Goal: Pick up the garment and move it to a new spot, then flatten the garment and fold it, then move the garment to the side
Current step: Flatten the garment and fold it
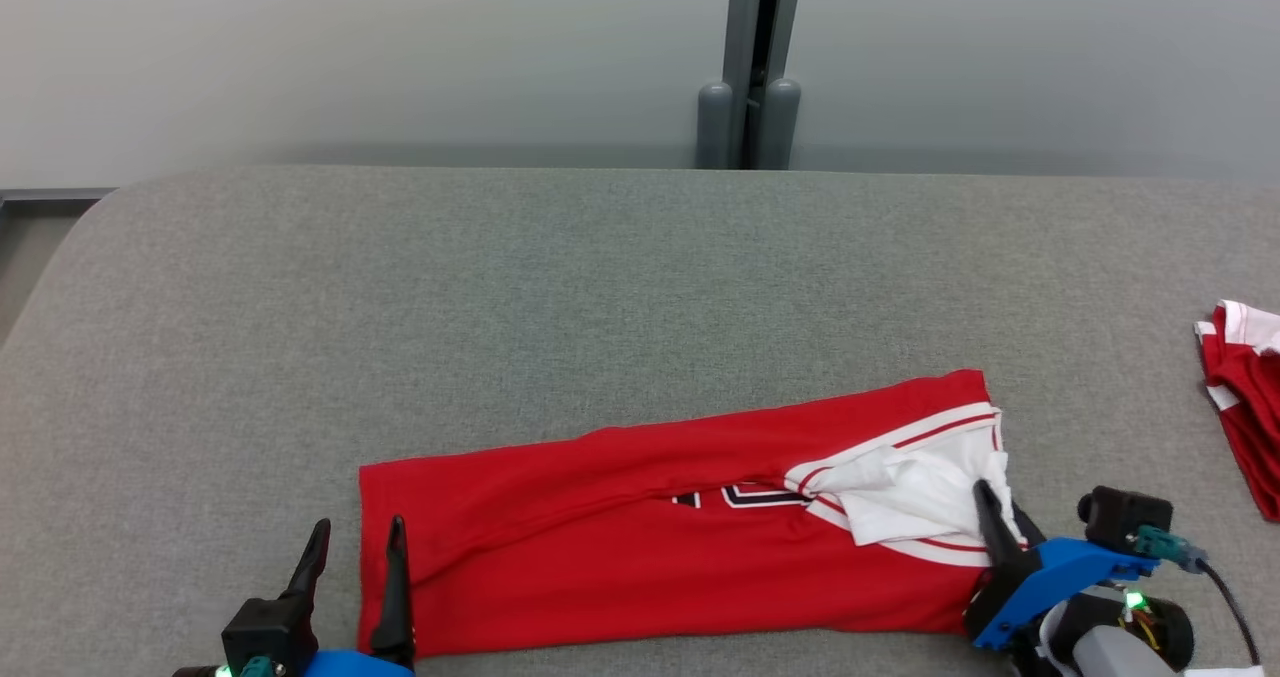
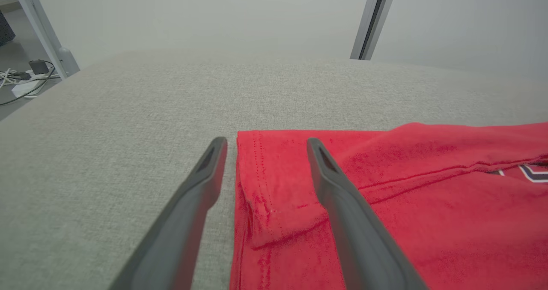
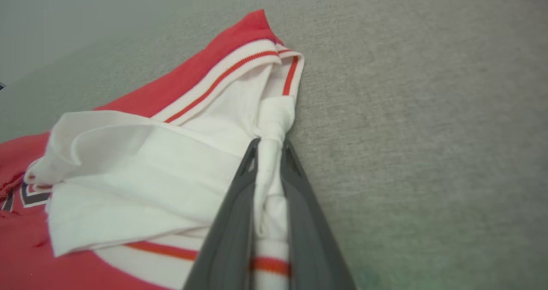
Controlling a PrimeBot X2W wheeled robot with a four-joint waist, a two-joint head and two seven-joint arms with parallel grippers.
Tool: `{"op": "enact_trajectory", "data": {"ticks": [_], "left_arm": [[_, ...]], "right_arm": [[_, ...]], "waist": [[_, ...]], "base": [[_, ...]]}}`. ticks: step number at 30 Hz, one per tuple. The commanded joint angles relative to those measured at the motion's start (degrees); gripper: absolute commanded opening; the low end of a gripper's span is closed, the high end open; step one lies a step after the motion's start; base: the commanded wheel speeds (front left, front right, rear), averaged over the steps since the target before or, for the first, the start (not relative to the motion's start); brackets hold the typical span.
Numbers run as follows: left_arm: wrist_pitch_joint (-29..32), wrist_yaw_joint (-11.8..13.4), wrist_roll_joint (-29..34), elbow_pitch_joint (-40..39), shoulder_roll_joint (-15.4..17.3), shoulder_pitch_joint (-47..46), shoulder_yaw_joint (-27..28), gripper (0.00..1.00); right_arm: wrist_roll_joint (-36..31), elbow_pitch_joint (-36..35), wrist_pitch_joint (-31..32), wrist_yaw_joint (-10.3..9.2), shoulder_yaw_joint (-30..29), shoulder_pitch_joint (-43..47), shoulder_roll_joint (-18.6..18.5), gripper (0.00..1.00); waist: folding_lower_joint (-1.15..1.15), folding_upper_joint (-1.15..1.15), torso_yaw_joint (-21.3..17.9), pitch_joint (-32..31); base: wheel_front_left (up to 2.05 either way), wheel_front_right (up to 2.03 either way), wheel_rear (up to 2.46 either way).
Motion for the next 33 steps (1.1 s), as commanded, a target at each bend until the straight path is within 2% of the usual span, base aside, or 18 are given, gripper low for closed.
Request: {"op": "enact_trajectory", "data": {"ticks": [1, 8, 14, 23, 28, 33], "left_arm": [[-0.23, -0.13, -0.54, -0.16, -0.12, -0.02, -0.36, 1.0], [-0.23, 0.31, -1.94, 0.43, -0.09, -0.29, -2.88, 1.0], [-0.23, 0.37, -1.91, 0.54, -0.07, -1.24, -4.49, 1.0], [-0.23, 0.08, -2.02, 1.09, -0.09, -0.28, -5.07, 1.0], [-0.23, 0.12, -2.03, 1.34, -0.08, -0.05, -5.69, 1.0], [-0.23, -0.13, -1.34, 1.39, -0.09, -0.17, -6.18, 1.0]], "right_arm": [[0.35, -0.35, 0.11, -0.18, -0.94, 0.88, -1.71, 0.0], [-2.41, -7.58, -0.07, -0.12, -5.32, 3.39, -3.54, 0.0], [-1.23, -17.89, -0.08, -0.11, -3.37, 5.6, -1.16, 0.0], [5.76, -29.26, -0.06, -0.1, 10.0, 8.13, 0.42, 0.0], [10.02, -30.72, 0.01, -0.1, 17.52, 7.63, 0.93, 0.0], [12.86, -29.16, 0.23, -0.1, 23.47, 5.81, 1.75, 0.0]], "waist": [[0.0, 0.0, -0.65, -0.46], [0.0, 0.0, -2.83, -1.01], [0.0, 0.0, -2.59, -0.96], [0.0, 0.0, 1.01, -1.44], [0.0, 0.0, 4.19, -1.48], [0.0, 0.0, 7.38, -1.35]], "base": [[0.0, 0.0, 0.0], [0.0, 0.0, 0.0], [0.0, 0.0, 0.0], [0.0, 0.0, 0.0], [0.0, 0.0, 0.0], [0.0, 0.0, 0.0]]}}
